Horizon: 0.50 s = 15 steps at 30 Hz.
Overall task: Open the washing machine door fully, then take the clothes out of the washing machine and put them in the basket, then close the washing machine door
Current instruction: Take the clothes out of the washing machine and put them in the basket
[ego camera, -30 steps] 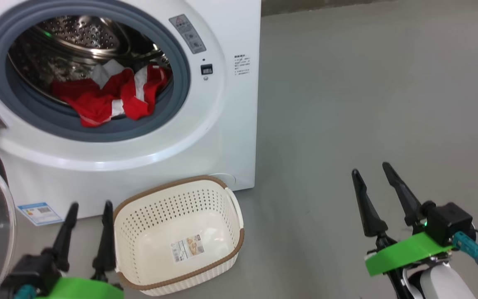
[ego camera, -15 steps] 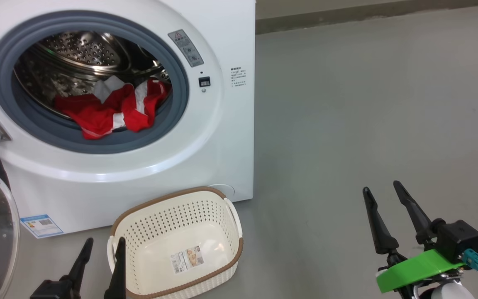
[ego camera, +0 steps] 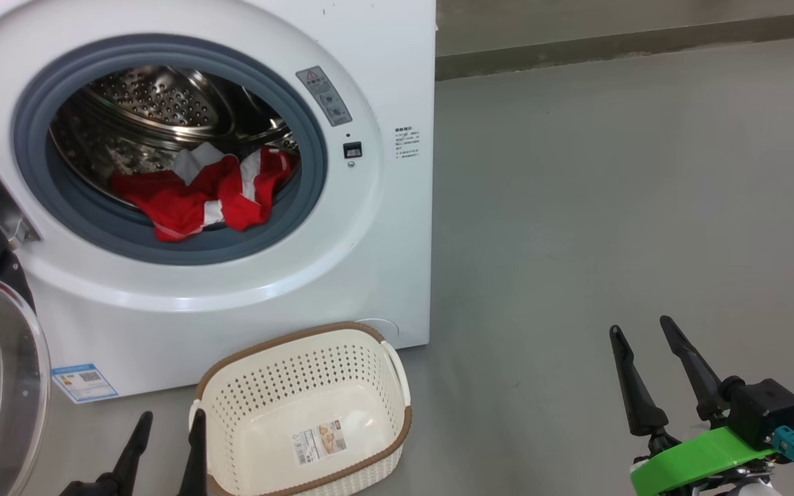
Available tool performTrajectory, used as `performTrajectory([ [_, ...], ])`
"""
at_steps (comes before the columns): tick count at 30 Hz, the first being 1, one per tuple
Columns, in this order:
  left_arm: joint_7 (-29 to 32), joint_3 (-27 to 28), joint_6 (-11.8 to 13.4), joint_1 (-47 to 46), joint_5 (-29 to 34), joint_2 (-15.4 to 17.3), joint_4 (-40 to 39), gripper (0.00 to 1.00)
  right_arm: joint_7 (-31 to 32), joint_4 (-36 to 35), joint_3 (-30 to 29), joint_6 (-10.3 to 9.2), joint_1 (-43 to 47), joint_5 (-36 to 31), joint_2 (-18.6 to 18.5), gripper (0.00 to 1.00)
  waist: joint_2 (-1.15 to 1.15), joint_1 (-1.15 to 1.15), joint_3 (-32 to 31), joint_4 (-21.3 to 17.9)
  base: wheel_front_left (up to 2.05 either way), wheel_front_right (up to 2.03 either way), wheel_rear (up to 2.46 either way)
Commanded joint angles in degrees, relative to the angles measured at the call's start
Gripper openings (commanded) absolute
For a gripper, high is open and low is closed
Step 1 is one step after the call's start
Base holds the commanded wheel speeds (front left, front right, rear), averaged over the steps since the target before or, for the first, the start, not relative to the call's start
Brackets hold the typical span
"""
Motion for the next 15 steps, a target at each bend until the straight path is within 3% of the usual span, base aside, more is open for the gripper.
performTrajectory([
  [1, -0.7, 2.19, -0.31, -1.2, -0.63, 0.62, -1.52, 1.0, -0.36, -1.08, 0.94, 0.37, -0.78, -0.27, -0.34, 1.0, 0.0, 0.0, -0.06, 0.11, 0.0, 0.0, 0.0],
  [7, -0.7, 2.36, -0.31, -1.06, -3.36, 0.36, -3.03, 1.0, -0.36, -0.62, 1.15, 0.37, -0.82, -0.2, -0.23, 1.0, 0.0, 0.0, -0.07, 0.23, 0.0, 0.0, 0.0],
  [15, -0.7, 4.56, -0.02, -1.21, -0.35, 0.47, -3.92, 1.0, -0.36, -0.13, 1.55, 0.37, -1.02, 0.19, -0.19, 1.0, 0.0, 0.0, 0.01, 0.09, 0.07, -0.21, 0.14],
])
